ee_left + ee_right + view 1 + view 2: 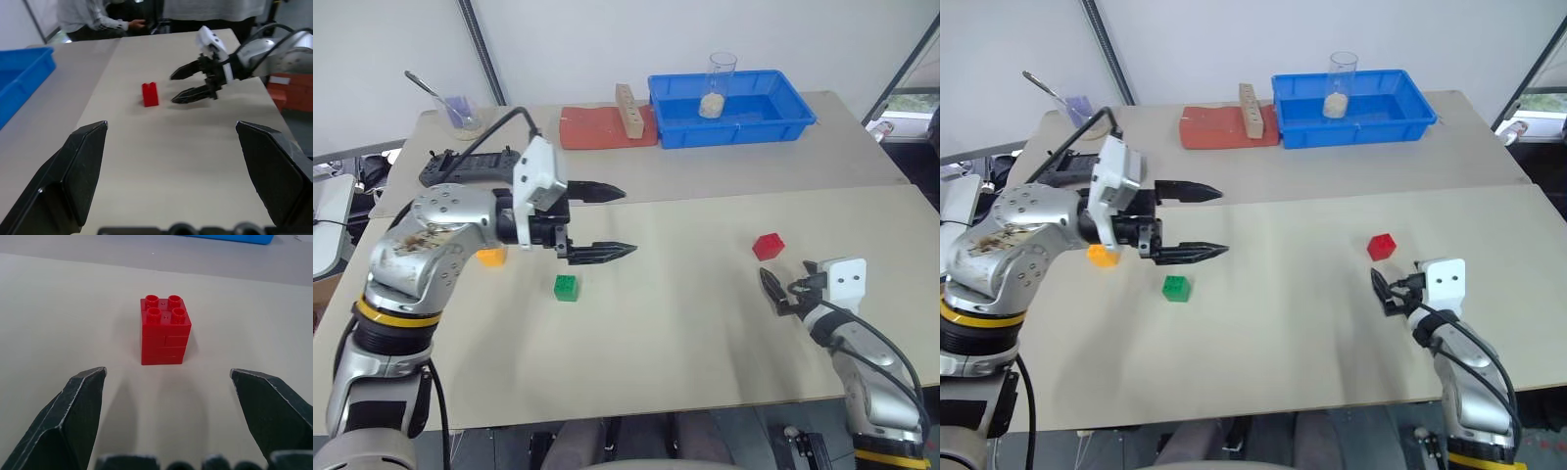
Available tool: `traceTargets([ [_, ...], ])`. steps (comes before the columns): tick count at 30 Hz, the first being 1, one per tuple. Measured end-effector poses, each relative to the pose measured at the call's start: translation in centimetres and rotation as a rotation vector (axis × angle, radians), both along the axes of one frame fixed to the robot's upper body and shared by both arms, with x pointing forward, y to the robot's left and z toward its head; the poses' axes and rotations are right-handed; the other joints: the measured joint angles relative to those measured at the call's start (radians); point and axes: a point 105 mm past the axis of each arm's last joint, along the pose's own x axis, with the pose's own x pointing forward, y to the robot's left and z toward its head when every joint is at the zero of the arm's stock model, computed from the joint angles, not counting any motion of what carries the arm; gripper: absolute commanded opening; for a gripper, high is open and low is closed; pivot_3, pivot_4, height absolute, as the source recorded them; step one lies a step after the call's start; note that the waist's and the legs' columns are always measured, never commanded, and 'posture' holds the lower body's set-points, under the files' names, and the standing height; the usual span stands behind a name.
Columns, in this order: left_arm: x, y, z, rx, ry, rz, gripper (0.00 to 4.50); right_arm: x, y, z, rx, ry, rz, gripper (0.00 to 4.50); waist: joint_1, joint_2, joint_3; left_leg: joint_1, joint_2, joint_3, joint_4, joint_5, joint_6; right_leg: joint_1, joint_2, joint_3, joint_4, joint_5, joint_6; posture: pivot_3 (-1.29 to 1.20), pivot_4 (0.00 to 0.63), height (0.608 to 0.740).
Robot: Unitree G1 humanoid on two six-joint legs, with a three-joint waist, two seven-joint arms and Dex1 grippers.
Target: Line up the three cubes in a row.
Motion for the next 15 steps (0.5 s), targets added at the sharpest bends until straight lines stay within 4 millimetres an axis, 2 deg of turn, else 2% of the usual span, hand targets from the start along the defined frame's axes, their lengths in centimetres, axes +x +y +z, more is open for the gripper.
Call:
traceTargets([
  [7,-0.2,-0.8,-0.4,-0.009,-0.002,-0.041,4.46,2.1,0.7,0.6,0.019,-0.013,0.037,4.5,0.0,0.0,0.0,0.0,0.0,0.0,0.0,0.0,0.0,0.0,0.0,0.0,0.0,0.0,0.0,0.0,0.15,0.74],
  [13,-0.5,-1.4,-0.5,-0.032,0.002,-0.06,4.46,3.5,0.1,0.9,0.009,-0.027,0.067,4.5,0.005,0.0,0.0,0.0,0.0,0.0,0.0,0.0,0.0,0.0,0.0,0.0,0.0,0.0,0.0,0.0,0.15,0.74],
  [14,-0.6,-1.5,-0.5,-0.033,0.0,-0.064,4.5,3.6,0.1,1.0,0.009,-0.031,0.077,3.95,0.004,0.0,0.0,0.0,0.0,0.0,0.0,0.0,0.0,0.0,0.0,0.001,0.0,0.0,0.0,0.0,0.15,0.74],
  [15,-0.6,-1.5,-0.5,-0.032,-0.003,-0.066,4.5,3.7,0.1,1.0,0.007,-0.034,0.084,3.67,0.004,0.0,0.0,0.0,0.0,0.0,0.0,0.0,0.0,0.0,0.0,0.001,0.0,0.0,0.0,0.0,0.15,0.74],
])
